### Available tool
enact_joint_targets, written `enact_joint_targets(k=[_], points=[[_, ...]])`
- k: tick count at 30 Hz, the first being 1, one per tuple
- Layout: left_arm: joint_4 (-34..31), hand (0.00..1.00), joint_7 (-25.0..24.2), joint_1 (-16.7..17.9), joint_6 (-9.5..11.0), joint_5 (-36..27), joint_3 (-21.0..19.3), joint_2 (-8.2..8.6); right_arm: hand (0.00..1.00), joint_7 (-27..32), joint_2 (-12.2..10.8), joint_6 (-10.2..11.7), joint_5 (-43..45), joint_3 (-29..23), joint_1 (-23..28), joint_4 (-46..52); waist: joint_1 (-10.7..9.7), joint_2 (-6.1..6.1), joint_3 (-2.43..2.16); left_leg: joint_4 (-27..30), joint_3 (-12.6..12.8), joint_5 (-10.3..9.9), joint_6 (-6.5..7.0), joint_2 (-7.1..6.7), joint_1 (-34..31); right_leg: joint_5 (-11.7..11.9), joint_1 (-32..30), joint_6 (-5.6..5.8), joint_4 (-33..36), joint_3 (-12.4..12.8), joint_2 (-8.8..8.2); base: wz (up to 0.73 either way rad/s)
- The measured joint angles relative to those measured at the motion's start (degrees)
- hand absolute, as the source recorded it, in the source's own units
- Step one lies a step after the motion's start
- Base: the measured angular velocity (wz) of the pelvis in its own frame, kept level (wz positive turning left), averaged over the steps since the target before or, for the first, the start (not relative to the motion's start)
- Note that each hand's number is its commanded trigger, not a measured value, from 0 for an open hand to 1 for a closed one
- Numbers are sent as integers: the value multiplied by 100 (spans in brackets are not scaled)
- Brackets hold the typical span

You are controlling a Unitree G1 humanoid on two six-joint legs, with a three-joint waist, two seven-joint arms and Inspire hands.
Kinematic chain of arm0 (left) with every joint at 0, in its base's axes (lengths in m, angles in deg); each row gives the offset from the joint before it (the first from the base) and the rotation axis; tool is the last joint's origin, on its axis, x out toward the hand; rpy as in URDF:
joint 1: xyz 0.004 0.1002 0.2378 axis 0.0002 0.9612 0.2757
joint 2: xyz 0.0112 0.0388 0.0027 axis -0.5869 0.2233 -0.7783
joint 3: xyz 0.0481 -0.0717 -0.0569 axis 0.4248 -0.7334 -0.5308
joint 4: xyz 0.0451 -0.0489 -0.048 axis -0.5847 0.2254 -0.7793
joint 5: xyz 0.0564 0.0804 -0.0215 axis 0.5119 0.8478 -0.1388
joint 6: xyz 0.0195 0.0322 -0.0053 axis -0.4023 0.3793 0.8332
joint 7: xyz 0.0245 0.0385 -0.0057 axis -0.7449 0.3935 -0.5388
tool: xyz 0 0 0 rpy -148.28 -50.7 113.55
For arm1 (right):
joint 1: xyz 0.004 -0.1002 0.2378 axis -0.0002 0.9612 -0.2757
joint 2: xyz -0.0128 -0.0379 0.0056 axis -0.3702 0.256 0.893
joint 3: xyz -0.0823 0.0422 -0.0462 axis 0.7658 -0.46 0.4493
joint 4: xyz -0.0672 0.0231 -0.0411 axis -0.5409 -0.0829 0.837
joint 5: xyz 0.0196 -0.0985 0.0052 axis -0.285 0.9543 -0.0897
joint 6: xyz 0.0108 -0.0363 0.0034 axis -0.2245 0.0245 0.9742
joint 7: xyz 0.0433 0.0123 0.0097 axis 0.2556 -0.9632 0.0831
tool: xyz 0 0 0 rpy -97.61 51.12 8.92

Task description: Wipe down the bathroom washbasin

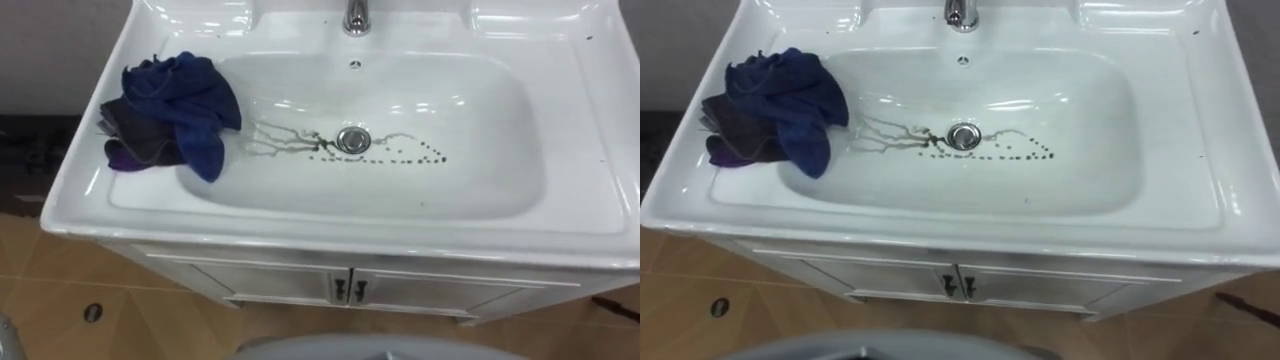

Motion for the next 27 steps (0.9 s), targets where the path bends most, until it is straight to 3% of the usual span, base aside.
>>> enact_joint_targets(k=[6,10,16,20,27], points=[[-4,0,-448,-14,-2,292,758,10,0,-67,-12,-3,1,-1,-52,-54,-139,-5,16,-23,41,0,0,3,104,8,25,2,0,162,19,-13],[-5,0,-667,-17,-1,727,1248,20,0,-89,-48,52,41,0,-117,-202,-356,5,23,-55,153,0,0,7,147,12,20,5,15,226,25,-9],[-6,0,-1074,-63,32,1530,1567,21,0,-248,-42,69,55,-2,-264,-342,-607,-15,25,-135,212,0,0,13,185,28,-16,19,14,354,51,-10],[-6,0,-1212,-65,31,1537,1784,30,0,-323,-42,61,58,1,-330,-467,-627,-53,25,-133,220,0,0,18,189,33,-70,18,26,435,67,-11],[182,0,-1536,-71,23,1503,2179,54,0,-319,-54,30,164,4,-399,-416,-707,-111,64,-135,269,0,0,52,190,44,-88,1,24,538,115,-8]])
